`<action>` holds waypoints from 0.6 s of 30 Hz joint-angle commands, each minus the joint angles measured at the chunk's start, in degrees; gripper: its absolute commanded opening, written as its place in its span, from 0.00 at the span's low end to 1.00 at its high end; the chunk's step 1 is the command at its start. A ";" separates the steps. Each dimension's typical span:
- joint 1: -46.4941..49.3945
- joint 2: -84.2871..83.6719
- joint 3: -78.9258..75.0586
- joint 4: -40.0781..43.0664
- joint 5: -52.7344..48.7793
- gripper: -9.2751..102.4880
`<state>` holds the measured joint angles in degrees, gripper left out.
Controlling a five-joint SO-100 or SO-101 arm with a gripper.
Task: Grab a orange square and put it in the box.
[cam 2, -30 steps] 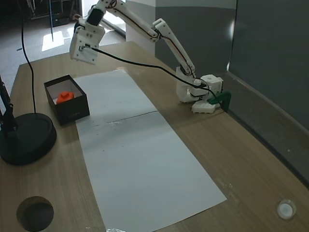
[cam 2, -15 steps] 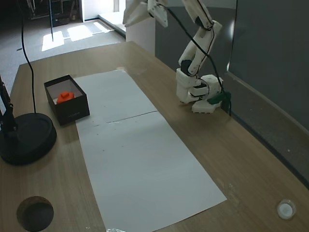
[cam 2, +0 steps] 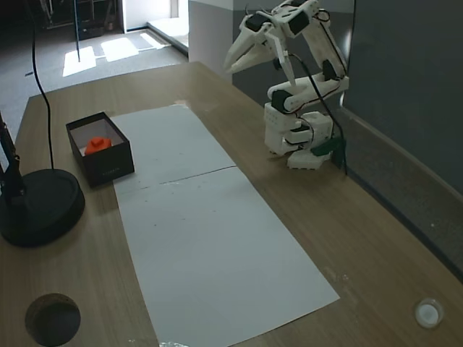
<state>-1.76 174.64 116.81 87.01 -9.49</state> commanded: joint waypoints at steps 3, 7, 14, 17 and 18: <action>0.18 8.88 5.54 -4.57 -1.93 0.08; 0.26 13.27 8.70 -5.54 -3.60 0.08; 0.26 16.52 14.24 -7.29 -3.25 0.08; 0.26 18.19 17.23 -9.05 -3.16 0.09; 0.26 18.90 18.19 -9.76 -3.16 0.09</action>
<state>-1.76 192.92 134.30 79.10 -13.01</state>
